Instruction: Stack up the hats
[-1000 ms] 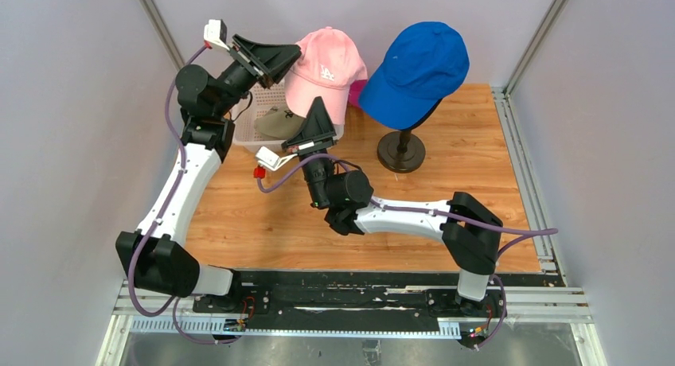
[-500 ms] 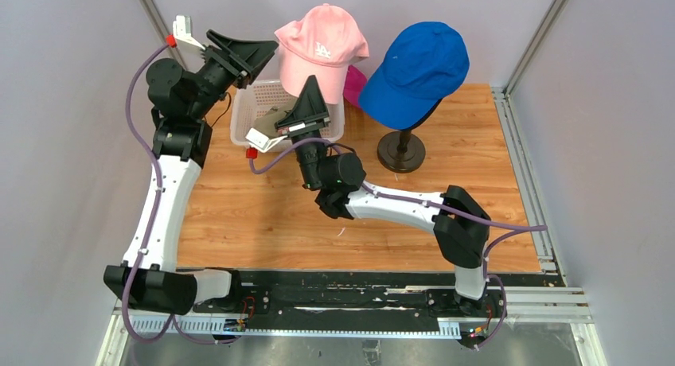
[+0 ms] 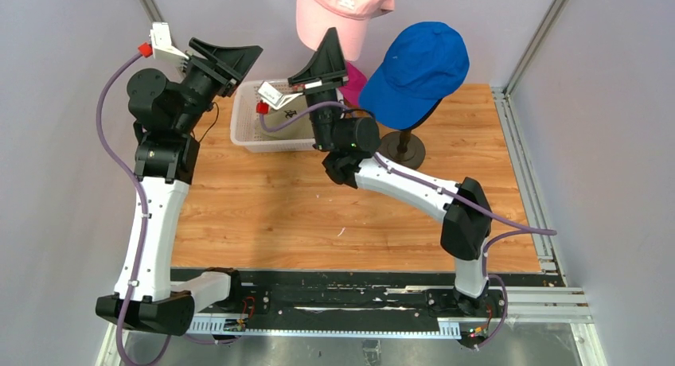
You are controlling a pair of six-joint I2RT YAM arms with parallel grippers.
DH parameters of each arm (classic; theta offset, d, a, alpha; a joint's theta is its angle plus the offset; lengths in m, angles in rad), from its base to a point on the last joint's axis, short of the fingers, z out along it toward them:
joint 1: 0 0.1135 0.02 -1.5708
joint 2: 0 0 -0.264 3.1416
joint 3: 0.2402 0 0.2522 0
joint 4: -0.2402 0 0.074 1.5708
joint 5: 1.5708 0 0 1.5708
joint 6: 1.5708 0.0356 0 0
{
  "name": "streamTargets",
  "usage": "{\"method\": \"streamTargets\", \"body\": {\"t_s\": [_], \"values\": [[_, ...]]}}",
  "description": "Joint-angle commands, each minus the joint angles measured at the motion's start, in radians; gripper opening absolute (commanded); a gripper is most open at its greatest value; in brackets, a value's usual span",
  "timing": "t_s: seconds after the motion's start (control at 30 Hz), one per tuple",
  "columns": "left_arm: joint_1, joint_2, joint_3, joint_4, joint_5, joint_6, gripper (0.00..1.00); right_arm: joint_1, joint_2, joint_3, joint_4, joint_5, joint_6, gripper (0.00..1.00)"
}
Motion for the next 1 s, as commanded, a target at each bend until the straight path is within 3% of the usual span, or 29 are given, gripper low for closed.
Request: {"method": "streamTargets", "body": {"t_s": [0.0,0.47,0.97], "values": [[0.008,-0.001,0.003,-0.006,-0.018,0.015,0.56,-0.071,-0.008,0.035,0.019,-0.035,-0.156,0.01],[0.008,0.042,0.0,-0.016,0.0,0.04,0.56,-0.284,-0.135,-0.022,0.003,-0.027,-0.111,0.01],[0.008,0.036,-0.068,0.014,0.037,0.022,0.56,-0.393,-0.261,-0.172,-0.084,0.081,-0.081,0.01]]}}
